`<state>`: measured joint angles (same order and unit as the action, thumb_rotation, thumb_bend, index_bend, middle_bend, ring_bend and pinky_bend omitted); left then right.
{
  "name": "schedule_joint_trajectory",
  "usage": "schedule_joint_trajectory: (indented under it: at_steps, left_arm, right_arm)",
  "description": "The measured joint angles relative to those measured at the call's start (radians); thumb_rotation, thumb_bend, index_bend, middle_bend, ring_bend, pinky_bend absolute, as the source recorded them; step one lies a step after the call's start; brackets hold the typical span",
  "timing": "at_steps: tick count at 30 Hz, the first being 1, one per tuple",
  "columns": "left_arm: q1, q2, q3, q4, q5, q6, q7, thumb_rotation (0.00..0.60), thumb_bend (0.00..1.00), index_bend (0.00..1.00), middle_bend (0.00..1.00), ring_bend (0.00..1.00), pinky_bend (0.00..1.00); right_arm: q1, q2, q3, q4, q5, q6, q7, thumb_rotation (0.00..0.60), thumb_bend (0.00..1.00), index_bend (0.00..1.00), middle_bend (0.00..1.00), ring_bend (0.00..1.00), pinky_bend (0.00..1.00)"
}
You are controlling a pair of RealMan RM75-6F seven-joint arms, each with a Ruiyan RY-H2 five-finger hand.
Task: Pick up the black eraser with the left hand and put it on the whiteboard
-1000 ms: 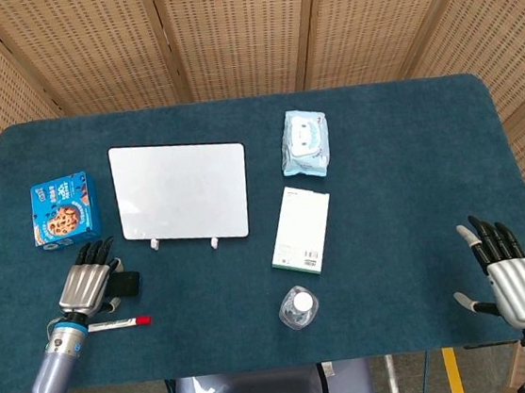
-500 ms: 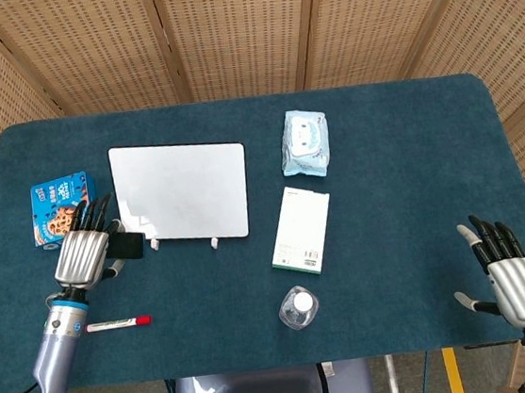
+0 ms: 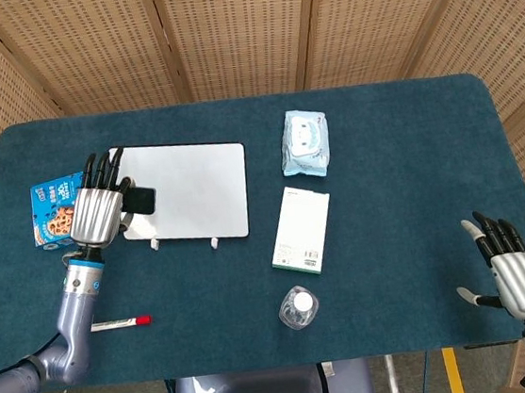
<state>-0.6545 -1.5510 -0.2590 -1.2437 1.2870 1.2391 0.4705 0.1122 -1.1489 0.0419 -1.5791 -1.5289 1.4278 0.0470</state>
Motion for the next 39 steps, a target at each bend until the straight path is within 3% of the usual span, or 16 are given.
schedule_joint_trajectory:
  at_steps: [9, 13, 19, 29, 39]
  left_arm:
    - [-0.113, -0.175, -0.027, 0.329, 0.063, 0.009, -0.079, 0.600, 0.26, 0.46, 0.00, 0.00, 0.00]
    - [-0.158, -0.269, -0.017, 0.511, 0.105, 0.026, -0.144, 0.600, 0.26, 0.46, 0.00, 0.00, 0.00]
    - [-0.208, -0.379, 0.013, 0.695, 0.158, 0.051, -0.244, 0.600, 0.26, 0.46, 0.00, 0.00, 0.00]
    - [-0.220, -0.429, 0.043, 0.795, 0.176, 0.059, -0.295, 0.600, 0.26, 0.46, 0.00, 0.00, 0.00]
    - [-0.217, -0.433, 0.064, 0.820, 0.175, 0.033, -0.284, 0.600, 0.26, 0.46, 0.00, 0.00, 0.00]
  right_arm:
    - [0.010, 0.002, 0.008, 0.014, 0.021, -0.023, 0.035, 0.600, 0.05, 0.03, 0.00, 0.00, 0.00]
    - [0.012, 0.002, 0.011, 0.023, 0.023, -0.023, 0.052, 0.600, 0.05, 0.03, 0.00, 0.00, 0.00]
    - [0.015, -0.001, 0.014, 0.031, 0.026, -0.026, 0.066, 0.600, 0.05, 0.03, 0.00, 0.00, 0.00]
    - [0.015, -0.003, 0.016, 0.032, 0.025, -0.019, 0.072, 0.600, 0.05, 0.03, 0.00, 0.00, 0.00]
    - [0.015, -0.004, 0.016, 0.033, 0.024, -0.015, 0.071, 0.600, 0.05, 0.03, 0.00, 0.00, 0.00]
